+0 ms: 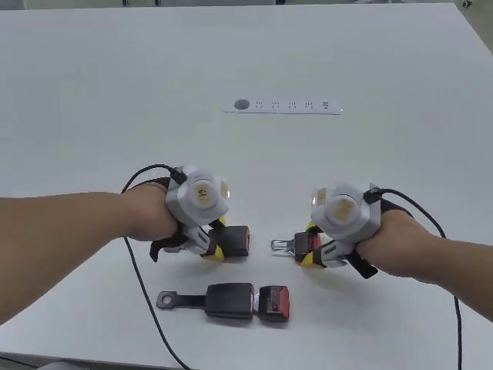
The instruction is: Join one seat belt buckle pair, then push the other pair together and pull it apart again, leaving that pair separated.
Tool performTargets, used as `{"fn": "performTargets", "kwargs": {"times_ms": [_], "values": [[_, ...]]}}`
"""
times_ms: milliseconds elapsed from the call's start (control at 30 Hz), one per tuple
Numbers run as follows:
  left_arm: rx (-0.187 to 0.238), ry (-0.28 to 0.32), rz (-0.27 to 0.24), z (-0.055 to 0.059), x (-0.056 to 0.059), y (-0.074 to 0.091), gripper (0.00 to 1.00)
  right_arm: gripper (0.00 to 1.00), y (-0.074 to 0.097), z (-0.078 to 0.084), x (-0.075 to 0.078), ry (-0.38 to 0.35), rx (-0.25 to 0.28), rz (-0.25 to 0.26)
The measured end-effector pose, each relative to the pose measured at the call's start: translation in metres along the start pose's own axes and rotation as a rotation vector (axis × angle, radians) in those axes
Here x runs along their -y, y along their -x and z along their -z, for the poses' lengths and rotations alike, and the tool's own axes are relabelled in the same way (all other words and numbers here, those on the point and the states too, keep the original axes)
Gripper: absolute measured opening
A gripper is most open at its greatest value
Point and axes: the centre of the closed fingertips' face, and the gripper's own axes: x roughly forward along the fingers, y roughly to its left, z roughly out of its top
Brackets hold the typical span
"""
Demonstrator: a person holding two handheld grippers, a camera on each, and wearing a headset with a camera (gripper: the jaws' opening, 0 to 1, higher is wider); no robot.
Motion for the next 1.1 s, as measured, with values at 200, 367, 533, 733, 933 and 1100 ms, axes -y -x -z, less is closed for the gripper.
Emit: {"fn": "performTargets", "kwargs": {"times_ms": [200,367,533,733,933,1100], "values": [[0.004,0.019,-0.006,-0.002,0.000,0.001,0.34,0.35,0.016,0.027,0.005,-0.010,-0.032,0.011],[-0.005,0.016,-0.006,-0.002,0.000,0.001,0.34,0.35,0.029,0.050,0.005,-0.023,-0.057,0.019],[0.001,0.037,-0.012,-0.001,-0.001,0.001,0.34,0.35,0.040,0.069,0.005,-0.041,-0.078,0.034],[0.010,0.055,-0.019,-0.002,-0.001,0.001,0.35,0.35,0.049,0.086,0.007,-0.054,-0.101,0.041],[0.016,0.068,-0.028,-0.001,-0.002,0.001,0.35,0.35,0.054,0.096,0.008,-0.062,-0.114,0.058],[0.016,0.089,-0.037,0.000,-0.002,0.002,0.36,0.35,0.054,0.097,0.009,-0.058,-0.123,0.068]]}}
